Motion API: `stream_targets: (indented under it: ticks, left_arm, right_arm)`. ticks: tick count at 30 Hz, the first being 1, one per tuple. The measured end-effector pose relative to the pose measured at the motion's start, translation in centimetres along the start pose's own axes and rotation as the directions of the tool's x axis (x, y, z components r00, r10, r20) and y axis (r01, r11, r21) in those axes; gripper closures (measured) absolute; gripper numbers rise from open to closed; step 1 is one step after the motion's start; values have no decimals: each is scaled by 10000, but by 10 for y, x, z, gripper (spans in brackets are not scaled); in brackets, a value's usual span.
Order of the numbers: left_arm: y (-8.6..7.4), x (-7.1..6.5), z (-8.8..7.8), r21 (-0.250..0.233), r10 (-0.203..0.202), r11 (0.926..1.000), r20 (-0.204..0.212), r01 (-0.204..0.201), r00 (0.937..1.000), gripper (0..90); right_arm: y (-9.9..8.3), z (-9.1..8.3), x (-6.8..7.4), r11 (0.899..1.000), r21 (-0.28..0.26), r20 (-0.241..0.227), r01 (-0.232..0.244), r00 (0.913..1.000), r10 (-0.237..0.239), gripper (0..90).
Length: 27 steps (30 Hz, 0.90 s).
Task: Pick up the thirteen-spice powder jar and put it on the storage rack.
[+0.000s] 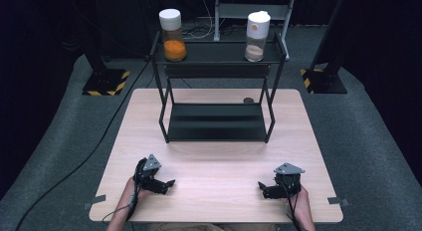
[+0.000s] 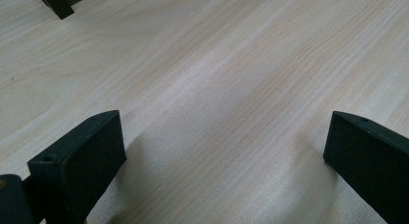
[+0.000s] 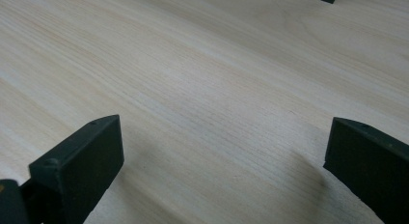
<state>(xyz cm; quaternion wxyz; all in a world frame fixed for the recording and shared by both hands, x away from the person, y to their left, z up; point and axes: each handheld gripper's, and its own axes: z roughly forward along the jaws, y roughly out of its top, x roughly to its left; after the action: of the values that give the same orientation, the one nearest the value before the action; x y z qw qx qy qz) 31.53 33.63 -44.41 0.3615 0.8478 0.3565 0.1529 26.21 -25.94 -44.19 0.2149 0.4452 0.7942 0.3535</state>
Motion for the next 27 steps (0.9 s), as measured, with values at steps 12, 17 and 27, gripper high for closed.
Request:
stream_targets:
  ticks: [12,17,27]
  left_arm:
    - [0,0,0,3,4,10000,2,-4,10000,4]
    - [0,0,0,-1,7,10000,1,-7,10000,3]
    - [0,0,0,0,7,10000,3,-7,10000,3]
  right_arm:
    - [6,4,3,9995,275,218,158,9996,-164,0]
    - [8,5,-4,9991,418,-22,-121,9999,122,0]
    - [10,7,3,9977,421,387,-539,9979,523,0]
